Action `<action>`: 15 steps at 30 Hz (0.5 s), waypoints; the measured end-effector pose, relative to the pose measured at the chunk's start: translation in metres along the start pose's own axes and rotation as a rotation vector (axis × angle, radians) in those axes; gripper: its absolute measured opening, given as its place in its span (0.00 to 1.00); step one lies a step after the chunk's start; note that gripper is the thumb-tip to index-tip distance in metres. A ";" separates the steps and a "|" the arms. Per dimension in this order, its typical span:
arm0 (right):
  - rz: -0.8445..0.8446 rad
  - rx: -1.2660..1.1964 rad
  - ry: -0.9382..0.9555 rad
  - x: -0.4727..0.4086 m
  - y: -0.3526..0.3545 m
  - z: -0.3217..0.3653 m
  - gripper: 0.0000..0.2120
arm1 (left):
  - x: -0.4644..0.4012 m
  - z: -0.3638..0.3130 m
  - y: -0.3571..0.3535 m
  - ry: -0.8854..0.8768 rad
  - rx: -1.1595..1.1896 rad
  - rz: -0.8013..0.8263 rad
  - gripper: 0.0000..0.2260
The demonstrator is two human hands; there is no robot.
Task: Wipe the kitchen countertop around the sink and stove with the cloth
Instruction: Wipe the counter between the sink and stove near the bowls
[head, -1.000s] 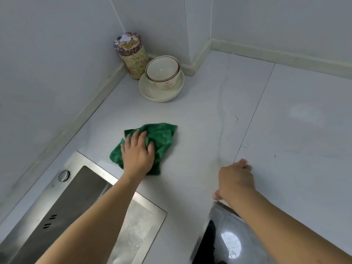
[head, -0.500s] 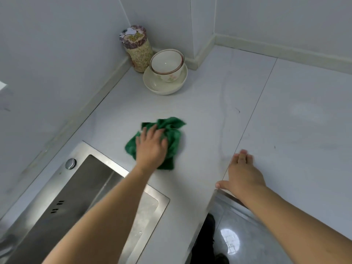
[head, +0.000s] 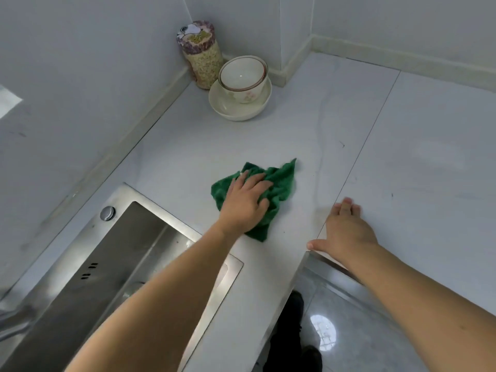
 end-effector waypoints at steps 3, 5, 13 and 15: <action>-0.011 -0.015 0.012 0.000 -0.003 -0.001 0.57 | 0.018 0.075 0.024 0.345 0.031 -0.181 0.27; -0.017 -0.023 0.017 0.000 -0.003 0.000 0.57 | 0.059 0.066 0.019 0.567 0.034 -0.263 0.23; 0.031 -0.052 0.119 0.002 -0.003 -0.006 0.57 | 0.006 -0.083 -0.030 0.121 -0.057 -0.033 0.26; 0.060 -0.143 0.166 0.006 0.001 -0.016 0.53 | -0.028 -0.081 -0.028 0.064 -0.100 0.058 0.24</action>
Point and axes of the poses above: each hand's wrist, its own x-axis away from the middle knuckle, its own y-axis out of the back of the hand, z = x × y, the point moved 10 cm from there along -x, towards the middle knuckle, and after that the axes turned 1 degree about -x, right-handed, at the moved point
